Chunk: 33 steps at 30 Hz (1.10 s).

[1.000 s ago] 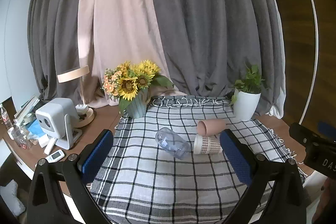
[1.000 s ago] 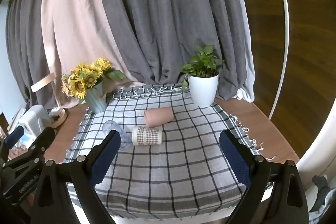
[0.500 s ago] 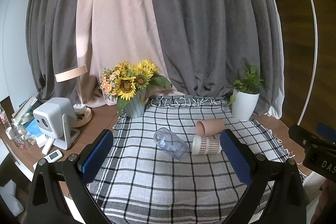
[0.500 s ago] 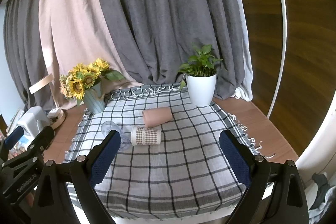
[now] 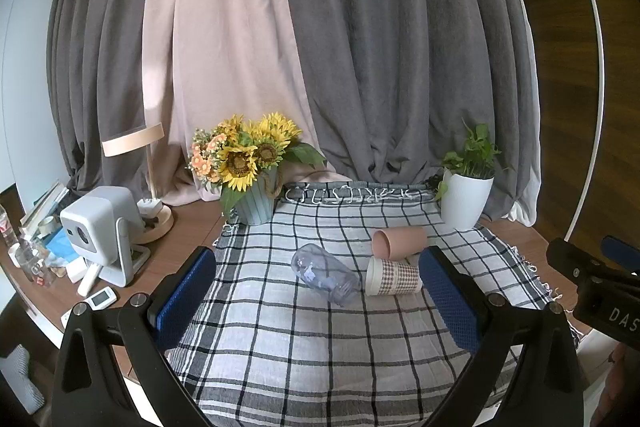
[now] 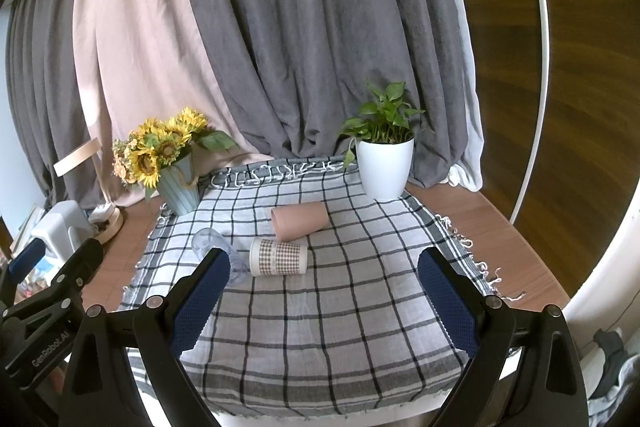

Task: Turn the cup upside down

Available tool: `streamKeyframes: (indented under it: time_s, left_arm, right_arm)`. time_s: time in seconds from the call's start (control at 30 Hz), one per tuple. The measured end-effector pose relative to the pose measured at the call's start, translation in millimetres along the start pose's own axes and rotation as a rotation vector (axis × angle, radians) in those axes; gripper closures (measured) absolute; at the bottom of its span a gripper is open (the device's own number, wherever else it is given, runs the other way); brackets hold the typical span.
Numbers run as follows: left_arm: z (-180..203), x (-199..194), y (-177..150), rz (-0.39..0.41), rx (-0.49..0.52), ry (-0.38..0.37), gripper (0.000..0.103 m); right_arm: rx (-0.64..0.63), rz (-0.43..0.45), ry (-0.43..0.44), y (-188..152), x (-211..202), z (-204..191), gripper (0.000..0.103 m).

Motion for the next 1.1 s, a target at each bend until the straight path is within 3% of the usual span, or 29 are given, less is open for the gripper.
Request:
streamKeyframes:
  time_s: [1.1]
  left_arm:
    - [2.0, 17.6, 5.5, 0.002, 0.003, -0.029, 0.0]
  right_arm:
    - [-0.001, -0.01, -0.024, -2.9, 9.4, -3.0, 0.008]
Point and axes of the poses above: each gripper's, at about its wrist camera, not at the fingertips, and x roughly the way its jaws point, z to its right, y to its top, the point moved 9 cm from there along x, roughly the way its jaws point
